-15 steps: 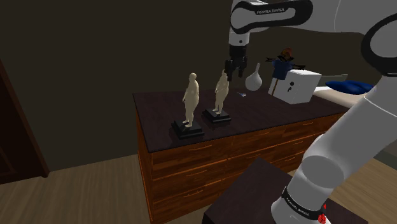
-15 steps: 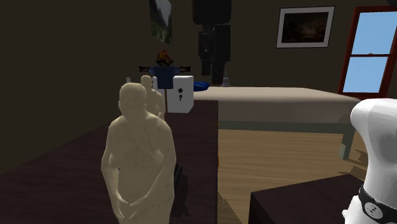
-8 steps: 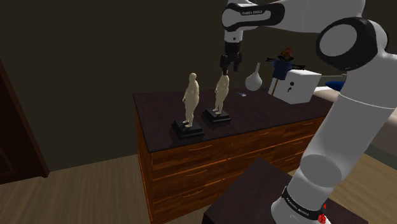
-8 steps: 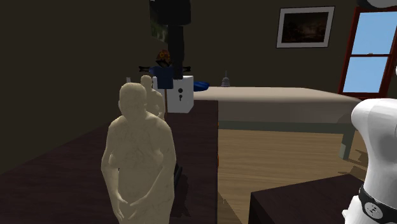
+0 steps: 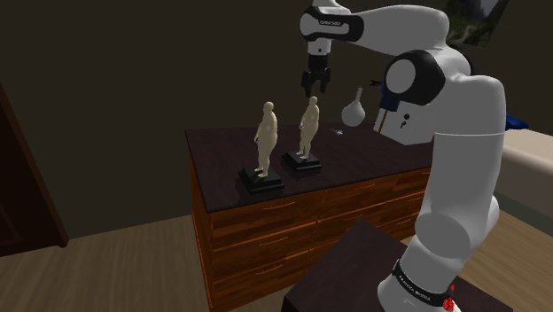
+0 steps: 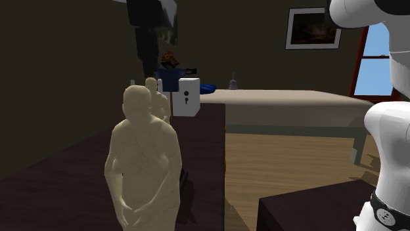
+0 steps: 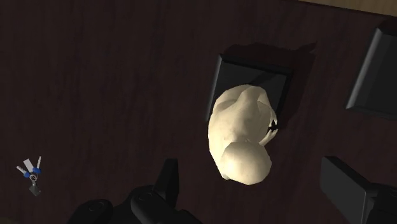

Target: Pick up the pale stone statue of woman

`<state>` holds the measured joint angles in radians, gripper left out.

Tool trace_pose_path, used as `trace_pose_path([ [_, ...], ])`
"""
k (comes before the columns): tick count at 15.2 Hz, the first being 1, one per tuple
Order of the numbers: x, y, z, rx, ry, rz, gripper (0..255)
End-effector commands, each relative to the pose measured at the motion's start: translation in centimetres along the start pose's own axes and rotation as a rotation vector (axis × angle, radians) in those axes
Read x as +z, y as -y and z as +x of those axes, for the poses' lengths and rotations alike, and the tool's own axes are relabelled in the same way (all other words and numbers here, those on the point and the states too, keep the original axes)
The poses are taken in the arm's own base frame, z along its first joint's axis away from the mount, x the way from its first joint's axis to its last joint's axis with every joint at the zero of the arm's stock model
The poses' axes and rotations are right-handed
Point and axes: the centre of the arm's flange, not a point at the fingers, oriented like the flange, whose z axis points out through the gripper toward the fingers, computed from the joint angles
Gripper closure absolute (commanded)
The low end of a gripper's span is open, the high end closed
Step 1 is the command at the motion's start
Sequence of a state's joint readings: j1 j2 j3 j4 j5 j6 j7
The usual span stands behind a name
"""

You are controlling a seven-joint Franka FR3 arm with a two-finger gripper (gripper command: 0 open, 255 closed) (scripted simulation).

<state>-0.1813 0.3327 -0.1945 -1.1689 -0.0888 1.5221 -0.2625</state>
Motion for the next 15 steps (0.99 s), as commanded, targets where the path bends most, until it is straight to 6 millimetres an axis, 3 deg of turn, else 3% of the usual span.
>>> trace_pose_path([
  [1,0.9,-0.1,0.6,0.001,-0.002,0.0,0],
  [8,3.8,0.4,0.6,0.001,-0.002,0.0,0],
  [9,3.9,0.4,0.6,0.001,-0.002,0.0,255],
  [15,3.8,0.3,0.7,0.001,-0.002,0.0,255],
])
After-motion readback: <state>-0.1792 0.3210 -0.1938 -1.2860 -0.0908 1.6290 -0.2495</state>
